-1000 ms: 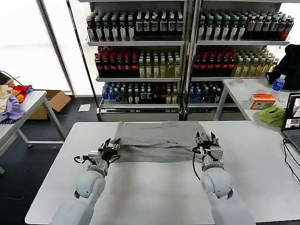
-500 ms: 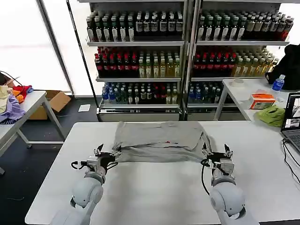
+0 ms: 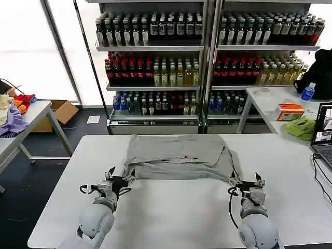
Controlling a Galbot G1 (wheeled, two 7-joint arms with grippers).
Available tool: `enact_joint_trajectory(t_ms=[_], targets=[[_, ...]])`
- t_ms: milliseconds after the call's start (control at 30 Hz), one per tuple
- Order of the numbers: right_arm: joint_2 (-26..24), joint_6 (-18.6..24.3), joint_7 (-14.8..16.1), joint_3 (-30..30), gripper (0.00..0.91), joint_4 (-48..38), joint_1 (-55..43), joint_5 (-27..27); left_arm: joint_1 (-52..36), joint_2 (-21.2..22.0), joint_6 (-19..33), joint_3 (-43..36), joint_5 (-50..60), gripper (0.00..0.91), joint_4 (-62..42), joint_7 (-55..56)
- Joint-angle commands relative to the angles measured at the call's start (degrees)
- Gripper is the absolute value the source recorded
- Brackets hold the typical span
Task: Fold and organize the clothes.
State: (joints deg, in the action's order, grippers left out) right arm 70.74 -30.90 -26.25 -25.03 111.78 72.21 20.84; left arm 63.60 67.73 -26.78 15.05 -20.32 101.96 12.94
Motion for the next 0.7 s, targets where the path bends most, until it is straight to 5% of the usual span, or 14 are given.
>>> enact_joint_trajectory(t_ms=[33, 467, 500, 533, 567, 600, 633, 667, 700], targets=[[-0.24, -0.31, 0.0, -0.21, 0.907, -2.63, -0.5, 2.89, -0.32, -0.03, -0.62, -0.54, -0.42, 0.907, -0.74, 0.12], [1.33, -0.41, 0.61, 0.9, 0.907, -6.33, -2.73, 2.87, -1.46, 0.72, -0.26, -0.86, -1.78, 0.907, -3.22, 0.72], [1.33, -0.44, 0.58, 0.95, 0.907, -6.39, -2.75, 2.88, -1.14, 0.35, -0.89, -0.9, -1.97, 0.766, -2.78, 0.7], [1.34, -0.5, 0.55, 0.94, 0.836, -6.46, -2.79, 2.9, -0.76, -0.06, -1.53, -1.0, -2.71, 0.595, -2.2, 0.72], [1.33, -0.51, 0.51, 0.94, 0.776, -6.52, -2.8, 2.93, -0.31, -0.53, -2.35, -1.13, -4.02, 0.524, -1.38, 0.76], [1.39, -0.57, 0.42, 0.93, 0.464, -6.67, -2.83, 3.05, 0.02, -0.79, -3.13, -1.2, -5.07, 0.312, -0.92, 0.91], [1.37, -0.6, 0.42, 0.95, 0.101, -6.76, -2.8, 3.21, 0.19, -0.9, -3.58, -1.22, -5.51, 0.312, -0.49, 1.09], [1.33, -0.6, 0.46, 1.01, 0.0, -6.81, -2.73, 3.32, 0.24, -0.94, -3.66, -1.23, -5.59, 0.05, -0.47, 1.06], [1.31, -0.59, 0.47, 1.14, 0.0, -6.9, -2.7, 3.36, 0.23, -0.88, -3.67, -1.21, -5.54, 0.03, -0.62, 1.06]])
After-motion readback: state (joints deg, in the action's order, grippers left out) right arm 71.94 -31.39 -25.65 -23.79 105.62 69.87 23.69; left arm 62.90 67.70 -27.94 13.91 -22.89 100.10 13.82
